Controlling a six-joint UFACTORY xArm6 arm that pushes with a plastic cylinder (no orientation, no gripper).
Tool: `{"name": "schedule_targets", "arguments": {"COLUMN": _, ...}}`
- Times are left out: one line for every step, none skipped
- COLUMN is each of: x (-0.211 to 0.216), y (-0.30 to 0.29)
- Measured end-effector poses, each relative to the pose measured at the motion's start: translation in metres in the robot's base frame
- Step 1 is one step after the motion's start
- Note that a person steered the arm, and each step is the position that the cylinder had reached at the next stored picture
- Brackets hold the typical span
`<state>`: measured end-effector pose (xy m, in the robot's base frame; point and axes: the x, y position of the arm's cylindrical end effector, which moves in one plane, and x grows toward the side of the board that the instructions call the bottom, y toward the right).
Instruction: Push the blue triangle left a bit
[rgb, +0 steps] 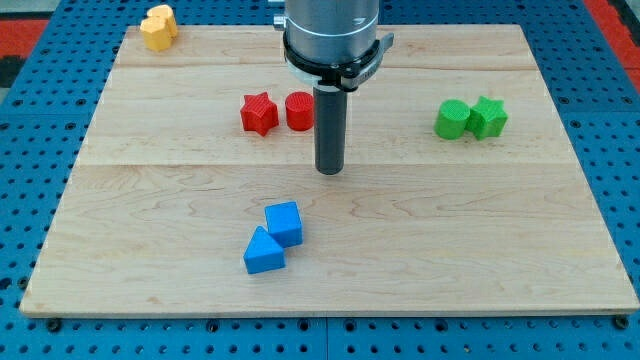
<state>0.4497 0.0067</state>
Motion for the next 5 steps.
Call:
{"name": "schedule_targets", "arguments": {"x": 0.0, "y": 0.0}}
{"name": "schedule_targets", "arguments": {"x": -0.002, "y": -0.004}}
{"name": "schedule_targets", "arguments": {"x": -0.011, "y": -0.047}}
{"name": "schedule_targets", "arguments": {"x": -0.007, "y": -0.112}}
{"name": "schedule_targets", "arguments": {"x": -0.003, "y": 0.004}}
